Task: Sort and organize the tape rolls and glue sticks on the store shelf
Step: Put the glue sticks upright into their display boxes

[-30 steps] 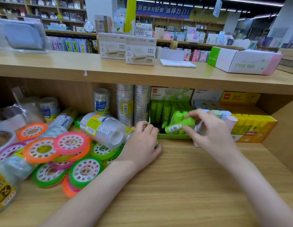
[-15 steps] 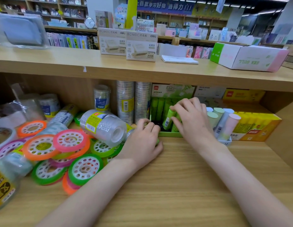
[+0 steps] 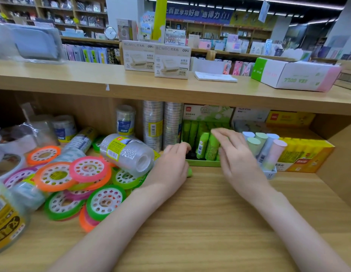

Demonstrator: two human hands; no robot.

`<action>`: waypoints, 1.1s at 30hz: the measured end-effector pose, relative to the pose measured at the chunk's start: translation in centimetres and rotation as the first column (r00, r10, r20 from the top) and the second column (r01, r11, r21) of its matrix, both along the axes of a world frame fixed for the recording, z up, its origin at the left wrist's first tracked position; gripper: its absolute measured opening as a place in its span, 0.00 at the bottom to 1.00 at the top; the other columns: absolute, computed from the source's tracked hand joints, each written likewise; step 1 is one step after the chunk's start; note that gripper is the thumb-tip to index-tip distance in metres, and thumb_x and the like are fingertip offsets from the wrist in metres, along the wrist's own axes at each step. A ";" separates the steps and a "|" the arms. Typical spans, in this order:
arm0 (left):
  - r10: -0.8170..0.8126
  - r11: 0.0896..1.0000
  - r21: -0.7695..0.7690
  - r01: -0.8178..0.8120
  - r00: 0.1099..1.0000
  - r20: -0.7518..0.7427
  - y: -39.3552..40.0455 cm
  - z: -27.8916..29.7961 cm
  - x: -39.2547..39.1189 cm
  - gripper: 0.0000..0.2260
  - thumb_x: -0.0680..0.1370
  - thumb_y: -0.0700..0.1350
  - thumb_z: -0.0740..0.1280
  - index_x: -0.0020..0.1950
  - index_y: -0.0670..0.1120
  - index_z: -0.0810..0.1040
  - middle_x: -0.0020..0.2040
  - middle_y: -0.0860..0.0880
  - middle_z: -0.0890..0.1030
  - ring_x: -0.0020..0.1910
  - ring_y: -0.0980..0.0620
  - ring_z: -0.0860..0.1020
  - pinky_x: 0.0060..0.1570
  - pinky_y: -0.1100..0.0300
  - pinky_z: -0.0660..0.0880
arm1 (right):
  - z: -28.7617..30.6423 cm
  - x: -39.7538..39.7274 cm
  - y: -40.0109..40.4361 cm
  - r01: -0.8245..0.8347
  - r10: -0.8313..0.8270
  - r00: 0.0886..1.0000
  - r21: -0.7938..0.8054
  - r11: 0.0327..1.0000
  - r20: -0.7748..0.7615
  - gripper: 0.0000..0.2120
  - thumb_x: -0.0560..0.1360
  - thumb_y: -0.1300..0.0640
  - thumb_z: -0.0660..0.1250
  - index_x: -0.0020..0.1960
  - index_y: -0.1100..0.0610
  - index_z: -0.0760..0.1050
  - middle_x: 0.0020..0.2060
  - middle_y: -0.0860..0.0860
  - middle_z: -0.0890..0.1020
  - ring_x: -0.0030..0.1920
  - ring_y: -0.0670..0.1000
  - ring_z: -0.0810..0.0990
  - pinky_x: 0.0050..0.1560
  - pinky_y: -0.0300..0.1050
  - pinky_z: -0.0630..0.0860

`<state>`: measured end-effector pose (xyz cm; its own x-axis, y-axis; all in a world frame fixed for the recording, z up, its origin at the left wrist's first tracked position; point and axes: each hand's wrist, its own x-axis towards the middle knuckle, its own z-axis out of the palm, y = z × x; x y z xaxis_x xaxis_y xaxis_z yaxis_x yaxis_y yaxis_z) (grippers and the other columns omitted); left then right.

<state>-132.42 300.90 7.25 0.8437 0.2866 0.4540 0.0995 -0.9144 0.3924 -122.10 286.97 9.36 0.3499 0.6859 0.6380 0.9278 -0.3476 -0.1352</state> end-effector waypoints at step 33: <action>-0.068 0.981 0.177 0.082 0.994 -0.084 0.8 -0.7 -0.3 0.11 0.73 0.35 0.59 0.49 0.40 0.79 0.54 0.42 0.76 0.53 0.40 0.71 0.50 0.44 0.73 | 2.4 0.3 0.3 -0.081 0.087 0.973 0.037 0.996 -0.215 0.13 0.73 0.66 0.67 0.57 0.60 0.77 0.47 0.49 0.72 0.41 0.47 0.73 0.45 0.27 0.66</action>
